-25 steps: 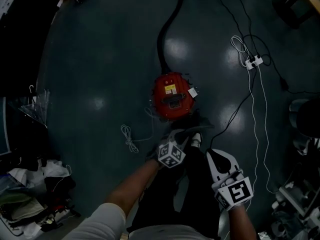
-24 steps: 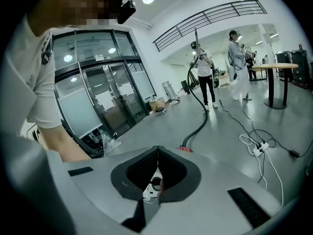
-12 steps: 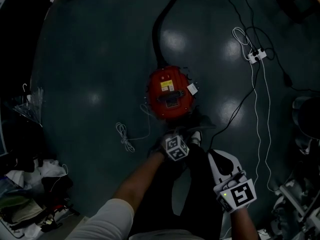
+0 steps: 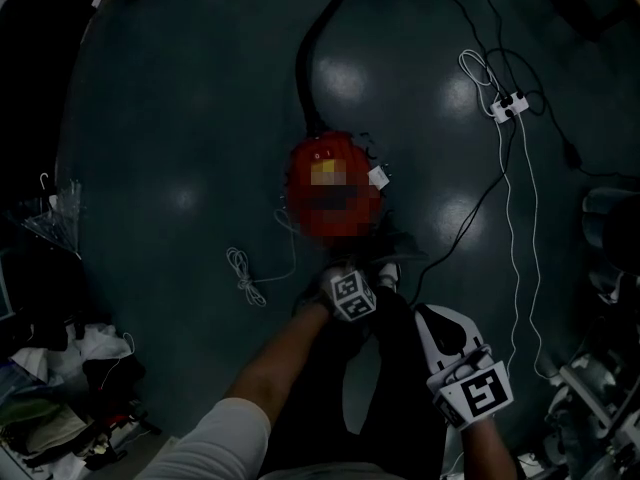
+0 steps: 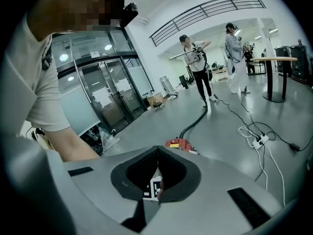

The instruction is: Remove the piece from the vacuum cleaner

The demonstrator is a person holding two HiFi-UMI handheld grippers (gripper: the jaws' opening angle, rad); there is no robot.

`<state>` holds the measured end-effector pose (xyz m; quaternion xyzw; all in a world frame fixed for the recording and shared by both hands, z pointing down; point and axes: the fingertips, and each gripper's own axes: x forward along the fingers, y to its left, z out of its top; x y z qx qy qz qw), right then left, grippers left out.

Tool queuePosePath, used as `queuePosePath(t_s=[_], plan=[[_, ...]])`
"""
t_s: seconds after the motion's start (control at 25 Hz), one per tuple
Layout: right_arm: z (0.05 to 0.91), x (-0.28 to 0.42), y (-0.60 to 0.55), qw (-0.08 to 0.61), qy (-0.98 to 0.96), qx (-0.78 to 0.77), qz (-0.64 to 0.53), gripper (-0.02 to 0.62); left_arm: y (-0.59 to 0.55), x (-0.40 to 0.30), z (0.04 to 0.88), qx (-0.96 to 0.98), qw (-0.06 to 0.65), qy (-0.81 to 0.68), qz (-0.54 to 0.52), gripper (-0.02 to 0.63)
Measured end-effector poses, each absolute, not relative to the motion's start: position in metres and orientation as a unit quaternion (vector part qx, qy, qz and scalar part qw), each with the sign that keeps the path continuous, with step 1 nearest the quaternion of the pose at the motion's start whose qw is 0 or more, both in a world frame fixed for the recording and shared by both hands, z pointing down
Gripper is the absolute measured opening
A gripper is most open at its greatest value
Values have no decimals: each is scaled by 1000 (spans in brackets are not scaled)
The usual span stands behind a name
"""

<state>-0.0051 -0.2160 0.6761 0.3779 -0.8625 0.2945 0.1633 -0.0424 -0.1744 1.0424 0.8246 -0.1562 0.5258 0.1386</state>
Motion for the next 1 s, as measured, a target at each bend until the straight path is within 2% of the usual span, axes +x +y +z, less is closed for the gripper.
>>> queuePosePath(t_s=[0.24,0.6,1.0], plan=[[678,-2,-208,167,-858,382,299,17,-162,-38,1040,828,129,-127,531,26],[675,-4,-203,164,-856,381,307,17,-159,-40,1040,828,162,-95,528,26],[679,-1,-201,165,-855,385,306,17,-127,-32,1035,839,127,-18,529,26]])
